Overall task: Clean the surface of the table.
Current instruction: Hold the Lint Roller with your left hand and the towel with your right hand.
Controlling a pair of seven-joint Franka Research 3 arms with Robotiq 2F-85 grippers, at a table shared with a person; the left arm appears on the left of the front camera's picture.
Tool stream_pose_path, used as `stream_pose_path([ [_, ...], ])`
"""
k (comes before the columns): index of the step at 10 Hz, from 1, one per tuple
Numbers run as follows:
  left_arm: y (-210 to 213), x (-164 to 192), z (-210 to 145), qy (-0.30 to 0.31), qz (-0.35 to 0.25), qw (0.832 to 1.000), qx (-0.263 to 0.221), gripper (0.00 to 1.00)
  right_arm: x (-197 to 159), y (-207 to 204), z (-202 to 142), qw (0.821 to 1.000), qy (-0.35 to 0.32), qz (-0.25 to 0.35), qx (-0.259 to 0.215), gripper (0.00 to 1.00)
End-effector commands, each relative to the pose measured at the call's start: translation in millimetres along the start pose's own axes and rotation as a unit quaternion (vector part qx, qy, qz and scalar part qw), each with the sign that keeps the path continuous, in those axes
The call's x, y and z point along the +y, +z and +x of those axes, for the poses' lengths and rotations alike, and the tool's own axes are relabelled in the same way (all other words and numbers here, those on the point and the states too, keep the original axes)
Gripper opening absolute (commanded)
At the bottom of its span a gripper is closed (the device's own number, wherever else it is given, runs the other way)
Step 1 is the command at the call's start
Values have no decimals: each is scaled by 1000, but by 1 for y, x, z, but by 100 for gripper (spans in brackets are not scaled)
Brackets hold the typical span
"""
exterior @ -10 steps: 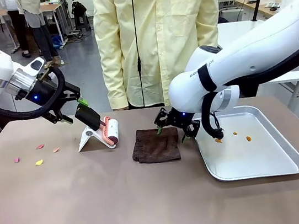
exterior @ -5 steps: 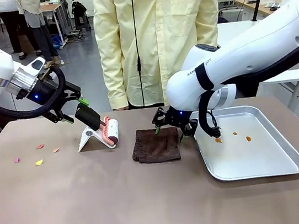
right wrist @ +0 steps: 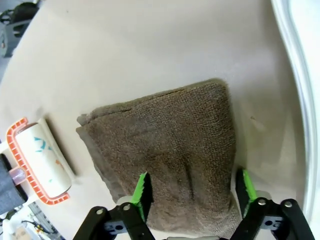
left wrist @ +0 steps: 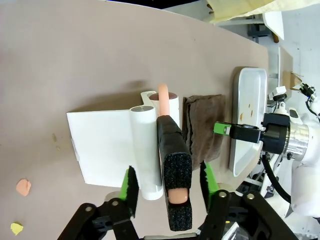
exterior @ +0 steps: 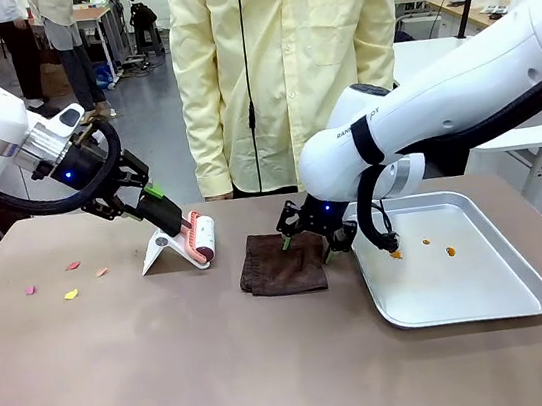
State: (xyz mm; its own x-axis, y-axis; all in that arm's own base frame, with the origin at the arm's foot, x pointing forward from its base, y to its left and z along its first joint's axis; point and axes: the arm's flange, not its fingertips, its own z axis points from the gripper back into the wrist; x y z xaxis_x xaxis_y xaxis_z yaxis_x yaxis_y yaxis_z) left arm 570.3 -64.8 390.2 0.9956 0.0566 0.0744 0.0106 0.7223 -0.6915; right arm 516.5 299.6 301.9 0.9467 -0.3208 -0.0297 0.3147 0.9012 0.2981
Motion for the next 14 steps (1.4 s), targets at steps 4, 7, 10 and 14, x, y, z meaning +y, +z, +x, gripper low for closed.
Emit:
stream_pose_path([
  [4, -5, -1, 5, -17, -8, 1000, 11, 0, 7, -1, 2, 1000, -4, -5, 11, 0],
  [7, -3, 0, 3, -17, -9, 1000, 9, 0, 7, -3, 3, 1000, -4, -3, 12, 0],
  [10, -3, -1, 2, -19, -12, 1000, 9, 0, 4, -3, 5, 1000, -12, 4, 14, 0],
  [14, 21, -24, -29, -37, -59, 998, -1, 0, -30, 38, 0, 990, -9, 131, 45, 0],
])
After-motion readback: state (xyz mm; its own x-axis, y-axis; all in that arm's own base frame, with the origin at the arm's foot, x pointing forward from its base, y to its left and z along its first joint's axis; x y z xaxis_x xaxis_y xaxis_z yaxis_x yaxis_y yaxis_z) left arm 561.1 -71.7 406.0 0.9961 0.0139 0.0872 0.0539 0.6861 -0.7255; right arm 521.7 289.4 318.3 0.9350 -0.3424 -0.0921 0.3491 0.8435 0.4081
